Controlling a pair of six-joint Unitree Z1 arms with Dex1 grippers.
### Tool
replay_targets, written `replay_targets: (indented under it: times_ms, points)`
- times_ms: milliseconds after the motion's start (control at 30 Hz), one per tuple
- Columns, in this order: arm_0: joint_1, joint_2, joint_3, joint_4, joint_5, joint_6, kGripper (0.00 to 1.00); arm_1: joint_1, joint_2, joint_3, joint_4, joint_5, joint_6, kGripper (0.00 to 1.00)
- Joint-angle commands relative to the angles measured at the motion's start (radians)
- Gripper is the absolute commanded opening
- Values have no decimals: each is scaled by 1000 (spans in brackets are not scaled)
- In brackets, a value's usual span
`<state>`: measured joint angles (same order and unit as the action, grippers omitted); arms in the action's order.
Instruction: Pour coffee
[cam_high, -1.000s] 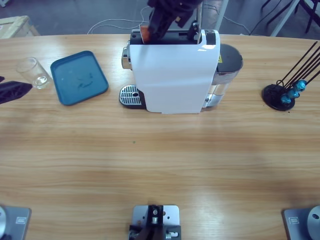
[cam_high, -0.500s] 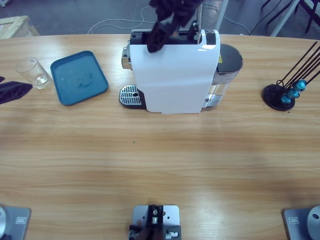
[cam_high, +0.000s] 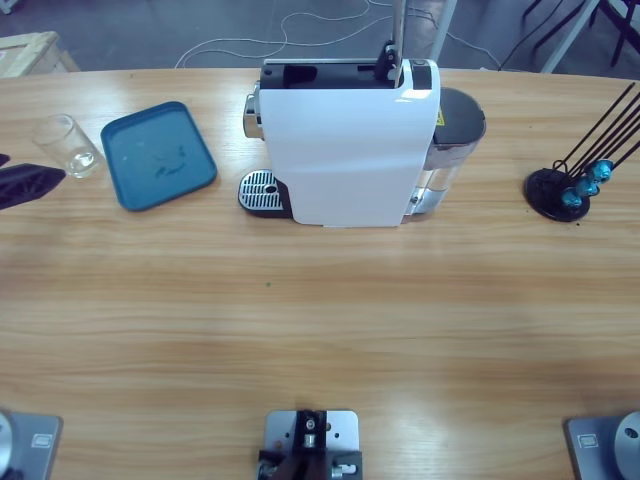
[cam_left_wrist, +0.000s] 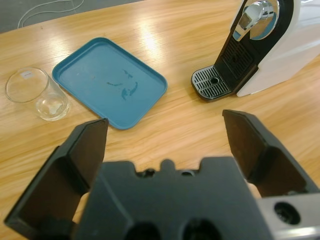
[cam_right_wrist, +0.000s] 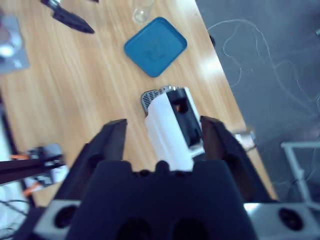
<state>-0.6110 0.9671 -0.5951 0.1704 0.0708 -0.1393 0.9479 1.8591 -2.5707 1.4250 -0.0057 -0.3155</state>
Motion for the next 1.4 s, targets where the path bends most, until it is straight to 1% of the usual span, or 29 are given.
replay_targets:
  times_ms: [33, 67, 100, 167, 233, 267, 333, 400, 500, 567, 867, 967, 1167, 1233, 1400]
  points:
    - [-3, -7, 38, -11, 1, 12, 973, -93, -411, 675, -506, 13, 314, 0]
    - [-3, -7, 38, -11, 0, 12, 973, -94, -448, 767, -593, -89, 322, 0]
    - [-3, -8, 38, -11, 0, 12, 973, -93, -472, 867, -676, -237, 324, 0]
    - [-3, -7, 38, -11, -3, 12, 973, -71, -471, 1011, -808, -392, 323, 0]
    - [-3, -7, 38, -11, -5, 12, 968, -66, -446, 1159, -995, -475, 346, 0]
    - [-3, -6, 38, -11, -5, 12, 968, -65, -415, 1190, -1050, -499, 369, 0]
    - [-3, -5, 38, -10, -6, 12, 968, -48, -348, 1206, -1103, -558, 369, 0]
    - [-3, -5, 38, -11, -6, 12, 968, -36, -284, 1192, -1137, -609, 337, 0]
    - [-3, -2, 38, -11, -6, 12, 968, -18, -202, 1135, -1137, -622, 276, 0]
    - [-3, -1, 38, -11, -6, 12, 968, -5, -164, 1109, -1130, -621, 263, 0]
    - [-3, 1, 38, -11, -6, 12, 968, 7, -78, 1055, -1124, -616, 260, 0]
    - [-3, 2, 37, -11, -6, 12, 968, 28, -51, 1028, -1123, -611, 259, 0]
    - [-3, 2, 37, -11, -6, 12, 968, 89, 51, 906, -1096, -602, 261, 0]
    - [-3, 2, 37, -11, -5, 13, 968, 107, 86, 885, -1088, -600, 277, 0]
    - [-3, 2, 38, -11, -5, 13, 968, 109, 121, 886, -1060, -600, 315, 0]
